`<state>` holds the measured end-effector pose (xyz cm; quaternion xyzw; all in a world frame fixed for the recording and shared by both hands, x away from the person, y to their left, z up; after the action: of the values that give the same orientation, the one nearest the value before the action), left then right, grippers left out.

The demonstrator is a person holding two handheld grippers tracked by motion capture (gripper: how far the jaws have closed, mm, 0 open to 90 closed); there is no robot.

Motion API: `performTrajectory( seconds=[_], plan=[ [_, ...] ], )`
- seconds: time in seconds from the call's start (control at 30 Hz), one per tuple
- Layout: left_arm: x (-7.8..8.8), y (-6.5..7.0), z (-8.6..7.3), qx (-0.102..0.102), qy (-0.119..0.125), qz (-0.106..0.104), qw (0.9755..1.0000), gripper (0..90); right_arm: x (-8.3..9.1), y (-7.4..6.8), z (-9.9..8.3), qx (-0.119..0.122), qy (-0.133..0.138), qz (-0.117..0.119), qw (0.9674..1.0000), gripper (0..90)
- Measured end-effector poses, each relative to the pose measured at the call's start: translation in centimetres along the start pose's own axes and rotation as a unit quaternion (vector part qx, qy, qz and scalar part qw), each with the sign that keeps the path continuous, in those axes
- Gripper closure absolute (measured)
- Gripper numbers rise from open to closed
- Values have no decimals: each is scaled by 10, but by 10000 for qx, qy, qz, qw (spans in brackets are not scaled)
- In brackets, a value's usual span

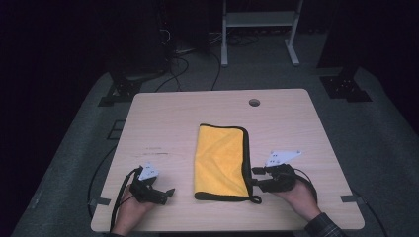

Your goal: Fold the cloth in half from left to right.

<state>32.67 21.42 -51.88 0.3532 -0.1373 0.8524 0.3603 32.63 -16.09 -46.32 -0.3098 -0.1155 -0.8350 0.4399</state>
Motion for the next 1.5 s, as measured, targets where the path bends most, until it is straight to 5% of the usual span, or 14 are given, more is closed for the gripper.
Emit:
performTrajectory(
  seconds=[0.23, 0.63, 0.73, 0.93, 1.07, 1.27, 1.5],
  plan=[
    [0, 0, 0, 4, 9, 3, 10000, 0, -21, 42, 15, -198, 93, -528, 9984, 547],
    [0, 0, 0, 1, 14, 4, 10000, 0, -79, 105, 34, -839, -21, -895, 9924, 554],
    [0, 0, 0, 1, 15, 4, 10000, 0, -93, 108, 32, -843, -185, -903, 9922, 565],
    [0, 0, 0, 1, 13, 3, 10000, 0, -101, 105, 33, -737, -270, -1020, 9917, 835],
    [0, 0, 0, 1, 15, 3, 10000, 0, -100, 106, 37, -635, -194, -1150, 9911, 867],
    [0, 0, 0, 1, 11, 4, 10000, 0, -102, 118, 39, -590, -192, -1352, 9889, 857],
    [0, -1, 1, 71, 17, -30, 10000, 0, -91, 125, 36, -819, 93, -1328, 9877, 559]
  ],
)
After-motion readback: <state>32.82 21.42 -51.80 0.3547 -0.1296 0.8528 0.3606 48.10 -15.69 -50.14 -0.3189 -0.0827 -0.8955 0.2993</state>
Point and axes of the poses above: each handheld gripper's, and its own axes: x roughly backward along the jaws, z roughly out of its top, y roughly to its right, the point moved 5 cm from there along -x, roughly forward along the jaws, and after that the axes turned 3 degrees about -z, right-handed, at the moved point
